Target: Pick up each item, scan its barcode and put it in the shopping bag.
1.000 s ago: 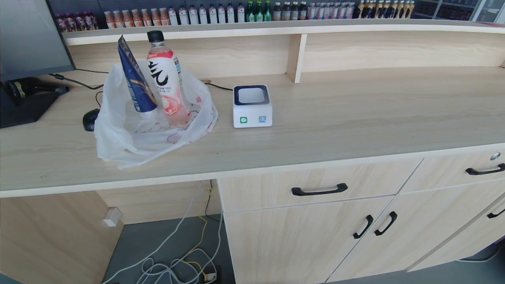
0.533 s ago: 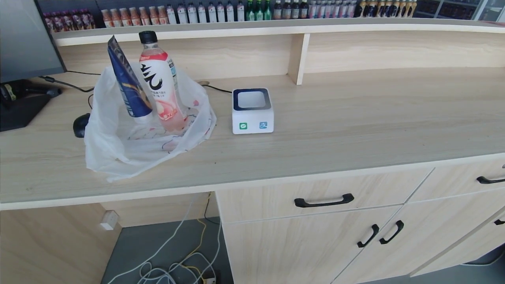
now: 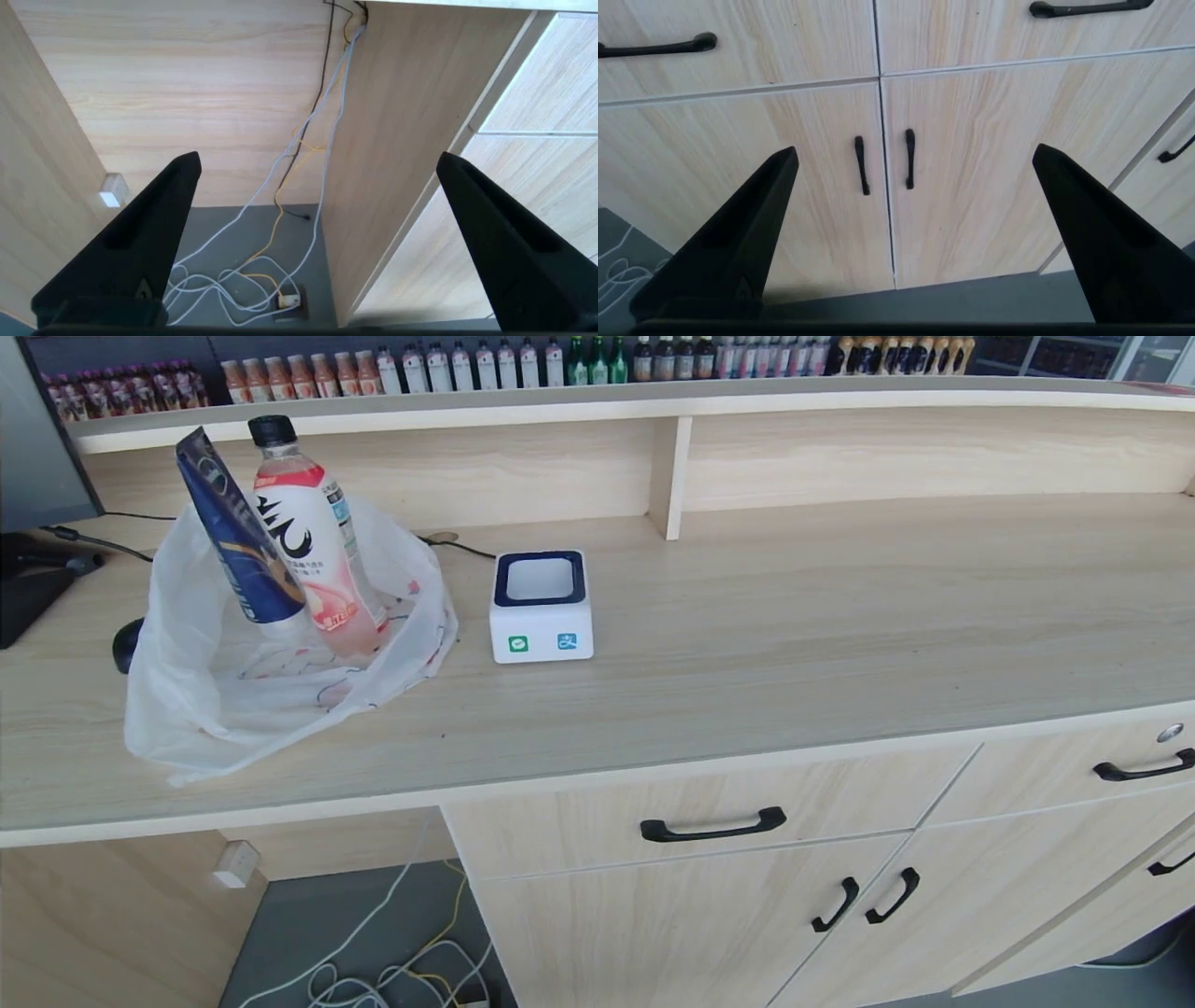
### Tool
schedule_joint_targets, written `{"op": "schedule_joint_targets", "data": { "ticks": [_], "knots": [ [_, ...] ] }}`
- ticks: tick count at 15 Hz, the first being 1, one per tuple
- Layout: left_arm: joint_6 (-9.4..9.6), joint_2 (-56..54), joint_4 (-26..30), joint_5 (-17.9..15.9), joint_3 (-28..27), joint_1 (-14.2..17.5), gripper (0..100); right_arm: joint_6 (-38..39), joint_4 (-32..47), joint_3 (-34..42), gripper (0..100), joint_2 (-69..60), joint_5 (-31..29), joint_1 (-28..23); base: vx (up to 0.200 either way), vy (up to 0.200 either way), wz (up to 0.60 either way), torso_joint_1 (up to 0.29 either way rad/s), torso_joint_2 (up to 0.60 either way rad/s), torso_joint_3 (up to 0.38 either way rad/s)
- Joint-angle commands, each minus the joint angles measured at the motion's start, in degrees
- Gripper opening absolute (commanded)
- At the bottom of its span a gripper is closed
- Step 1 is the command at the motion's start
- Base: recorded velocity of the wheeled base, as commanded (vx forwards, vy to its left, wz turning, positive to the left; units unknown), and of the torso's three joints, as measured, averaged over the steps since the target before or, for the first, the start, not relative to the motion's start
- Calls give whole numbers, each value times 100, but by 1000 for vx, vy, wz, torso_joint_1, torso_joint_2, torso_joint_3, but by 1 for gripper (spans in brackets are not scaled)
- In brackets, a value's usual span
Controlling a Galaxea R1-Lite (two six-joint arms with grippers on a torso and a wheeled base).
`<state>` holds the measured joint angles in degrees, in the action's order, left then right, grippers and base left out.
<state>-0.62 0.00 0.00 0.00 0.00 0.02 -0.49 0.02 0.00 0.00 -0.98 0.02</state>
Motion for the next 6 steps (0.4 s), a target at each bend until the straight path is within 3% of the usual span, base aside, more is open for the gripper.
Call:
{"op": "schedule_joint_targets", "data": {
  "ticks": [1, 6],
  "knots": [
    [1, 0, 0, 0, 0, -2, 100, -4, -2, 0, 100, 9, 1, -2, 0, 0, 0, 0, 0, 0],
    [1, 0, 0, 9, 0, -2, 100, -4, -2, 0, 100, 9, 1, -2, 0, 0, 0, 0, 0, 0]
  ]
}}
